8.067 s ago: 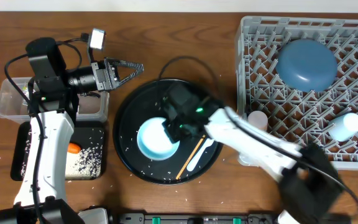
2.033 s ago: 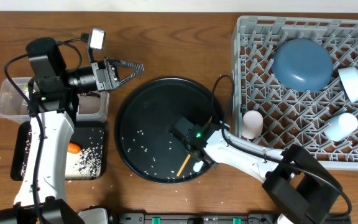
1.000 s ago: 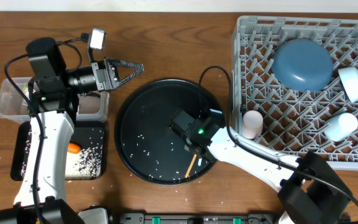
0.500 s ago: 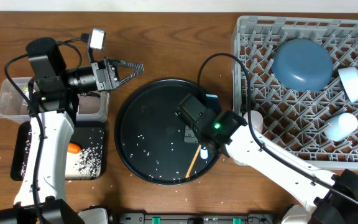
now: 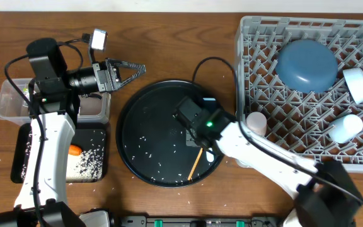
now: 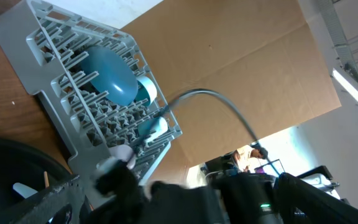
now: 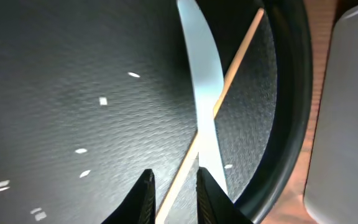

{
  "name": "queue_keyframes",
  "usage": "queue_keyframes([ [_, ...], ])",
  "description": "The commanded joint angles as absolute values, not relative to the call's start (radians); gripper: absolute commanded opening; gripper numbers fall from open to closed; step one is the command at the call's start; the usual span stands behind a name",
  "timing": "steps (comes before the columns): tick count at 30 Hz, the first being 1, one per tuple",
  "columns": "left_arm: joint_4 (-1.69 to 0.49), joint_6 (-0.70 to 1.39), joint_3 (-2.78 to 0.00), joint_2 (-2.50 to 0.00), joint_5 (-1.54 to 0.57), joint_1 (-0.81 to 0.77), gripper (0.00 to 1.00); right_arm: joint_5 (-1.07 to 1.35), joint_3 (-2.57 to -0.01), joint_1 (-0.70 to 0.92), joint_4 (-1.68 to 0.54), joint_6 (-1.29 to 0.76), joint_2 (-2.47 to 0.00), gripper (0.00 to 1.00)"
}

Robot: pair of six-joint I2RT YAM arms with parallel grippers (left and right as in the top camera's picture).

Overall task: Sort waste into correct bins and load items into the dishwasher rack
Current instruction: 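Close right gripper on the white knife and lift it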

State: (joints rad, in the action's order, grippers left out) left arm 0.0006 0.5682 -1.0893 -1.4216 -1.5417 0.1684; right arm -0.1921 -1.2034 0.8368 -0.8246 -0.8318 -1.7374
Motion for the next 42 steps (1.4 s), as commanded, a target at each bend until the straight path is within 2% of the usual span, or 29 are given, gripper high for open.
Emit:
queue_keyframes([
  [1, 0.002, 0.551, -1.092, -1.423, -1.552, 0.171, 0.98, -0.221, -1.214, 0.810, -0.804, -0.764, -1.810, 0.15],
  [9, 0.002, 0.551, -1.092, -1.423, -1.552, 0.171, 0.98, -0.216, -1.214, 0.765, -0.779, -0.739, -1.901, 0.08],
  [32, 0.002, 0.551, -1.092, -1.423, -1.552, 0.171, 0.98, -0.155, -1.205, 0.760, -0.752, -0.746, -1.984, 0.09],
  [33, 0.002, 0.551, -1.092, -1.423, -1.552, 0.171, 0.98, -0.142, -1.205, 0.759, -0.752, -0.746, -1.984, 0.08],
  [34, 0.002, 0.551, -1.092, -1.423, -1.552, 0.171, 0.98, -0.131, -1.205, 0.759, -0.753, -0.746, -1.984, 0.01],
  [42, 0.002, 0.551, -1.092, -1.423, -1.552, 0.171, 0.98, -0.123, -1.208, 0.751, -0.760, -0.694, -1.959, 0.01],
])
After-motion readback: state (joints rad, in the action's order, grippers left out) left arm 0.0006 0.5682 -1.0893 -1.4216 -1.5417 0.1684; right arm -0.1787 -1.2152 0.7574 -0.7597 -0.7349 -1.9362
